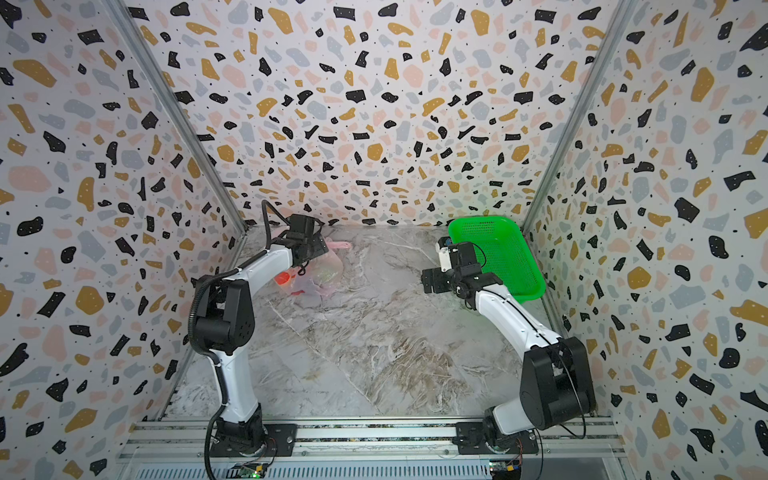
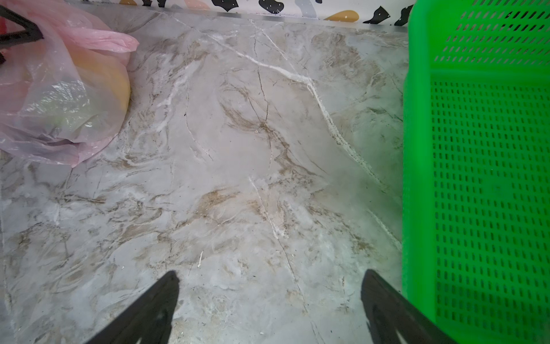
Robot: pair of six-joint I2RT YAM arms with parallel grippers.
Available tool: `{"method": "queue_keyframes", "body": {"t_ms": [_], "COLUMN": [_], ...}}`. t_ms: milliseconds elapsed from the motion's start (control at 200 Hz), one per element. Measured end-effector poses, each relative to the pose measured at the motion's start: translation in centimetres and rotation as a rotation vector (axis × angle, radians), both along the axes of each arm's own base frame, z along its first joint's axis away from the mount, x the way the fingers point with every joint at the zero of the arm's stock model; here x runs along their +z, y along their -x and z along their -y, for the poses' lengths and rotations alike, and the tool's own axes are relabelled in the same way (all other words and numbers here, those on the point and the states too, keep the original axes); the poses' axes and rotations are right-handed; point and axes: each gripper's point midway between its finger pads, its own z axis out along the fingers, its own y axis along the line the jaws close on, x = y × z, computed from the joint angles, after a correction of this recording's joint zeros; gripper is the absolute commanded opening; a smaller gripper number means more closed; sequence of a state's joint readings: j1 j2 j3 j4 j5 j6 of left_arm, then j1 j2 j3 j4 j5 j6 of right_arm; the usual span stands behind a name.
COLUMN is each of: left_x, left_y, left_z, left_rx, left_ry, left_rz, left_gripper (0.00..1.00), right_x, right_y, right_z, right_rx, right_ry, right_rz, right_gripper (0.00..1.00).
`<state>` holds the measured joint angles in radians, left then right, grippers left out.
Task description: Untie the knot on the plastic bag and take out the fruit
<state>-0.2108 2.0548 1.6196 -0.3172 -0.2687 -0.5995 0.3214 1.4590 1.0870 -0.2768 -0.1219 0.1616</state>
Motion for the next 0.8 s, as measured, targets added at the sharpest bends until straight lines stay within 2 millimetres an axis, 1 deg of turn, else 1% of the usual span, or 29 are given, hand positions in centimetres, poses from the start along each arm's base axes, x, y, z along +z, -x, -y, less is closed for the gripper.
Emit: {"method": "queue_keyframes", "body": {"t_ms": [35, 110, 185, 280, 340, 385, 491, 521, 656, 716, 801], "left_x": [-0.2, -0.7, -0.9, -0.9, -1.0, -1.1, -1.6, -1.8, -1.7, -1.3, -0.4], "left_y": [-0.3, -0.6, -0.8, -1.0, -1.1, -1.1, -0.8, -0.7, 0.5, 1.1, 2.3], "left_z": [0.1, 0.2, 0.3, 0.5, 0.7, 0.8, 1.4, 1.6, 3.9, 5.5, 8.6], "left_rx": [0.0, 0.0, -0.002, -0.007, -0.011, -0.017, -0.038, -0.047, -0.134, -0.193, -0.305], "left_ry": [0.0, 0.0, 0.001, 0.003, 0.005, 0.005, 0.0, -0.004, -0.014, -0.015, -0.021], "left_rz": [0.005, 0.008, 0.016, 0.023, 0.025, 0.027, 0.022, 0.02, 0.012, 0.012, 0.018], "left_gripper": [0.81, 0.71, 0.5, 0.31, 0.23, 0.15, 0.02, 0.0, 0.0, 0.0, 0.0], "right_x": [0.0, 0.0, 0.0, 0.0, -0.1, -0.3, -0.4, -0.5, -0.7, -0.8, -0.8], "right_y": [0.0, 0.0, 0.0, 0.0, 0.0, 0.0, 0.1, 0.1, 0.2, 0.2, 0.5], "right_z": [0.0, 0.0, 0.0, 0.0, 0.0, 0.0, 0.0, 0.0, 0.0, 0.0, 0.1], "right_rx": [0.001, 0.001, 0.0, -0.001, -0.002, -0.003, -0.005, -0.006, -0.007, -0.007, -0.006], "right_ry": [0.0, 0.0, 0.0, -0.002, -0.003, -0.003, -0.006, -0.008, -0.01, -0.01, -0.01], "right_rz": [0.0, 0.0, 0.0, 0.001, 0.001, -0.002, -0.004, -0.004, -0.008, -0.01, -0.01], "right_gripper": [0.97, 0.97, 0.97, 0.96, 0.96, 0.97, 0.97, 0.97, 0.97, 0.97, 0.96]}}
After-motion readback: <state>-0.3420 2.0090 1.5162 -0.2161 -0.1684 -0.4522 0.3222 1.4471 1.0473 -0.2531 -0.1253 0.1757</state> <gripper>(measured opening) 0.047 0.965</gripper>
